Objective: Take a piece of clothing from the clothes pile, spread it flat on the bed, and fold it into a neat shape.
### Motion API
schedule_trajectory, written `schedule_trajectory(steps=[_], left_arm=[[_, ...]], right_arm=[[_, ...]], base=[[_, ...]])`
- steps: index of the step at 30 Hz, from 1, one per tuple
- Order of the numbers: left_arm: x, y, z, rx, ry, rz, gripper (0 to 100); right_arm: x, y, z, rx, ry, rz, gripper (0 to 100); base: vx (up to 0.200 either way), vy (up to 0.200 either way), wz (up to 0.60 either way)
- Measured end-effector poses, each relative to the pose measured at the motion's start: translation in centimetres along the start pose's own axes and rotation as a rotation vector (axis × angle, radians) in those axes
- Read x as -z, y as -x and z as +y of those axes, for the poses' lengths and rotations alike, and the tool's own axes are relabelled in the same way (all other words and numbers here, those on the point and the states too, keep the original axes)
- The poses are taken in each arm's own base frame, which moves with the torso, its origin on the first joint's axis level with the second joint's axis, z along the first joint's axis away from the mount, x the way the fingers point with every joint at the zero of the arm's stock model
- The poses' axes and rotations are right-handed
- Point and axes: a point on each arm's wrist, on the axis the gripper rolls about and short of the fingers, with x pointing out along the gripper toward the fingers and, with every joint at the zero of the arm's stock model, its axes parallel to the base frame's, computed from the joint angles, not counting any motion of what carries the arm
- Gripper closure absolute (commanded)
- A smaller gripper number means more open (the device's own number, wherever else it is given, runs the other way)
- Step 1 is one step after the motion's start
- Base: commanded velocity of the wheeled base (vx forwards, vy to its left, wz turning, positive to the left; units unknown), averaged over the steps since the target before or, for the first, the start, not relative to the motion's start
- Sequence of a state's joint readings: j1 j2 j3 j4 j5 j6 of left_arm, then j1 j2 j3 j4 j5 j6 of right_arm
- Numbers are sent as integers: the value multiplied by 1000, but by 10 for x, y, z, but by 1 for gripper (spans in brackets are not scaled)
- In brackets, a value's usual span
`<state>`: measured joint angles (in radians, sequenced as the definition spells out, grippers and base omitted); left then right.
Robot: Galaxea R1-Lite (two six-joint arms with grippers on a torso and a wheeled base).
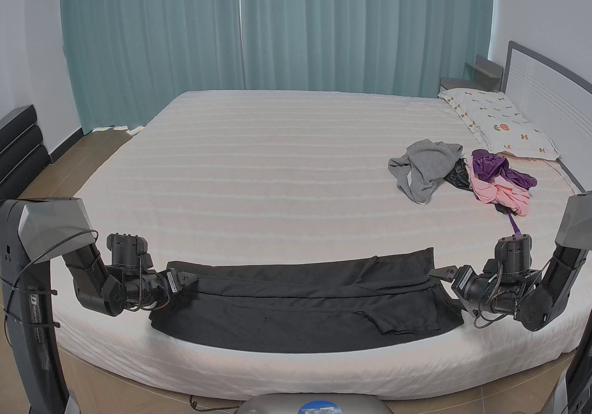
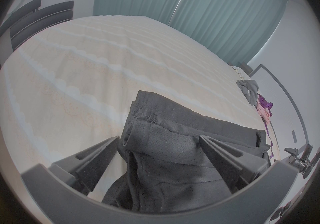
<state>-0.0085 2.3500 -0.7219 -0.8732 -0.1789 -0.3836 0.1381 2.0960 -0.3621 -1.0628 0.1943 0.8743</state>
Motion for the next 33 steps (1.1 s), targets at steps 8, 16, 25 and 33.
schedule_trajectory(steps=[8, 16, 25, 33], left_arm=[[6, -4, 0, -11, -3, 17, 100], [9, -5, -1, -11, -1, 26, 100], [6, 0, 0, -17, 10, 15, 100], [6, 3, -1, -16, 16, 12, 100]], right_arm=[[1, 0, -1, 3, 0, 3, 0], [3, 0, 0, 3, 3, 11, 0], [4, 1, -1, 4, 3, 12, 0], [3, 2, 0, 3, 1, 10, 0]], base=[[0, 0, 0], [0, 0, 0], [0, 0, 0], [-75, 0, 0]])
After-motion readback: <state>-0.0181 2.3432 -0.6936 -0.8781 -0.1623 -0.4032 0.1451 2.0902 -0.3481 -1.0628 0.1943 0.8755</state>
